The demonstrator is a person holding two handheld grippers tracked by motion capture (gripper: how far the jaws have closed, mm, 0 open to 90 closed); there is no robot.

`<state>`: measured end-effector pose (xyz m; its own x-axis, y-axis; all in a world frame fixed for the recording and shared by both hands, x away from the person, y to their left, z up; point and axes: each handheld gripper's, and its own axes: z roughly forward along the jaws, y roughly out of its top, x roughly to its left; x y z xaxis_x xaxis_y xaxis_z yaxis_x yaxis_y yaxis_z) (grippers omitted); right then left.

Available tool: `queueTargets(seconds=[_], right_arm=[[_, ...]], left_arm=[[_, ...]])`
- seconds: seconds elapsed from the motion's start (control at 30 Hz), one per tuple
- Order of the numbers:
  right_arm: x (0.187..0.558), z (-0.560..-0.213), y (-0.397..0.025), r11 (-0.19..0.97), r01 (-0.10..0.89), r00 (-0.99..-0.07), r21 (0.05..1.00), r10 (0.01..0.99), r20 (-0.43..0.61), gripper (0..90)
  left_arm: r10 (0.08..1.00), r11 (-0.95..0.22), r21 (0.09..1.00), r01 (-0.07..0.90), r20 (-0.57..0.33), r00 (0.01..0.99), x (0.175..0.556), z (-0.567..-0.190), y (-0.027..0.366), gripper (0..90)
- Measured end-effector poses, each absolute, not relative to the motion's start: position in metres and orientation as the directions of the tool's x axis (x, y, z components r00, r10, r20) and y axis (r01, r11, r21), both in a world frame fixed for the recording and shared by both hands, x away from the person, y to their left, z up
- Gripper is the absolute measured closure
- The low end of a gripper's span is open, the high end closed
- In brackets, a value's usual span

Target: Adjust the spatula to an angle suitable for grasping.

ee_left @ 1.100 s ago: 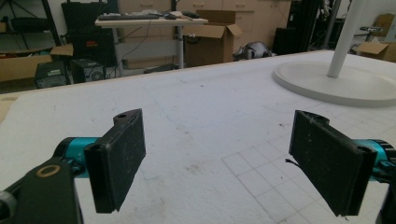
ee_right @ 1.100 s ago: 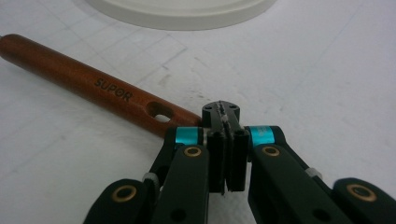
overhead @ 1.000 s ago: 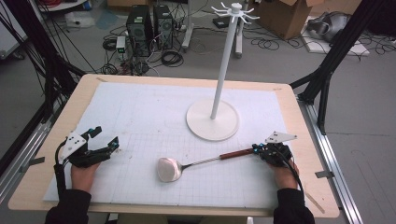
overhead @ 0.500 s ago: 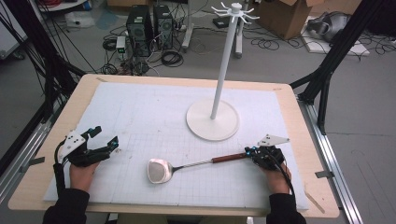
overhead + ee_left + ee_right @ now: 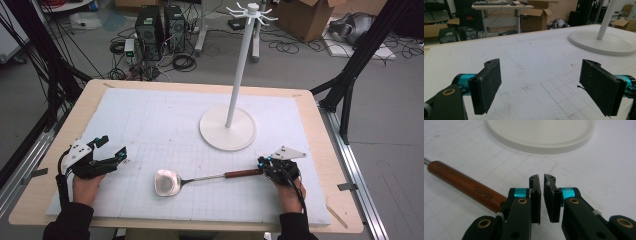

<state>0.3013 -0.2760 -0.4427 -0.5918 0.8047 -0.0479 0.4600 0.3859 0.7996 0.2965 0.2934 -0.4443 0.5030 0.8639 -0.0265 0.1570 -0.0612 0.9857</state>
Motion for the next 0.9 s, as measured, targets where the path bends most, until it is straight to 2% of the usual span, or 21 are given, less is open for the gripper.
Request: queueTargets(seconds=[0.1,0.23,0.53,0.6,0.9], right_arm=[[0.291,-0.439,-0.29,0.338,0.472,-0.517,0.814,0.854,-0.055,89.4],[0.279,-0.446,-0.303,0.297,0.522,-0.456,0.8,0.889,-0.033,89.6],[0.274,-0.45,-0.28,0.344,0.542,-0.496,0.767,0.868,-0.039,89.6],[0.274,-0.45,-0.272,0.368,0.541,-0.489,0.757,0.869,-0.073,89.7],[0.28,-0.45,-0.251,0.369,0.536,-0.517,0.759,0.854,-0.05,89.7]], left_arm=[[0.861,-0.058,0.986,0.153,-0.028,0.508,0.296,-0.443,0.293,18.1],[0.854,-0.064,0.986,0.154,-0.026,0.519,0.295,-0.443,0.29,18.1],[0.847,-0.072,0.985,0.156,-0.023,0.532,0.295,-0.442,0.285,18.3],[0.845,-0.074,0.985,0.155,-0.021,0.535,0.294,-0.441,0.285,18.3],[0.834,-0.083,0.984,0.158,-0.019,0.552,0.295,-0.437,0.28,18.6]])
